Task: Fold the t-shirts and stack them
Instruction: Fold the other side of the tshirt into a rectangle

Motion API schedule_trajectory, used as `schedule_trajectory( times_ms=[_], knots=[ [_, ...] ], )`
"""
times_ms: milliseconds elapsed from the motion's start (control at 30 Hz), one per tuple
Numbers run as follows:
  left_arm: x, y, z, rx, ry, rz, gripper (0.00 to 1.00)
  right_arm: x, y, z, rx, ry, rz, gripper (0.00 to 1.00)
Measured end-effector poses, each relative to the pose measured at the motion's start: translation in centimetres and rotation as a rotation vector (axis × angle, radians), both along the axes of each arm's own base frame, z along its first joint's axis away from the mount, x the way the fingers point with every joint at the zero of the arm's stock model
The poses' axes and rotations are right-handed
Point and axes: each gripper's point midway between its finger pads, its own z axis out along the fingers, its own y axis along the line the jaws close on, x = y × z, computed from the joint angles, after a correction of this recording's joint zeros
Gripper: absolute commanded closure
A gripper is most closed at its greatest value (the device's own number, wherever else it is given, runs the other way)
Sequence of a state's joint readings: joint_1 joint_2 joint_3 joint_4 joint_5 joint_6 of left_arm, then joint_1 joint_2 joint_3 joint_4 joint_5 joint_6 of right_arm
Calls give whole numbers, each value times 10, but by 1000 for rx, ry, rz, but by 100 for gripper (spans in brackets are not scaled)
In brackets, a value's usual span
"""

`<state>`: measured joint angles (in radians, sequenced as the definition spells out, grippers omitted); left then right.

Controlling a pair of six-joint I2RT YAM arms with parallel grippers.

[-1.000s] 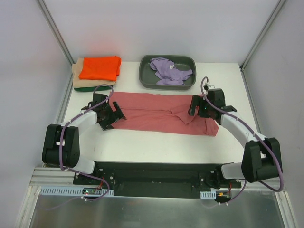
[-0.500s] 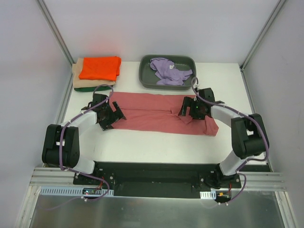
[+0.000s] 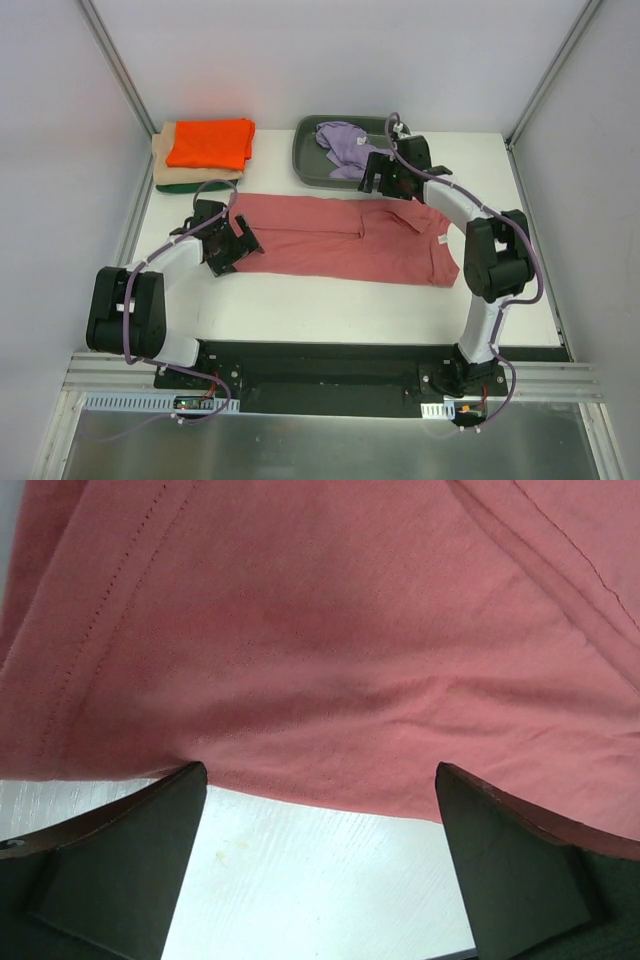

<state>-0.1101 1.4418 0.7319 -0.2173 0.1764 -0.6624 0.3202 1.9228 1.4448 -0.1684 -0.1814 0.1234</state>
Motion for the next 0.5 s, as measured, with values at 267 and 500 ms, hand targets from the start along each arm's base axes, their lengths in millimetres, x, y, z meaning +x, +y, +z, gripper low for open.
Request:
schedule_trajectory(
  times_ms=[267, 500],
  knots=[
    [-2, 3, -1, 13, -3, 5, 1, -47, -13, -14, -117, 80, 37, 4],
    [-2, 4, -1, 22, -3, 11, 1, -103, -29, -45, -177, 207, 119, 4]
  ],
)
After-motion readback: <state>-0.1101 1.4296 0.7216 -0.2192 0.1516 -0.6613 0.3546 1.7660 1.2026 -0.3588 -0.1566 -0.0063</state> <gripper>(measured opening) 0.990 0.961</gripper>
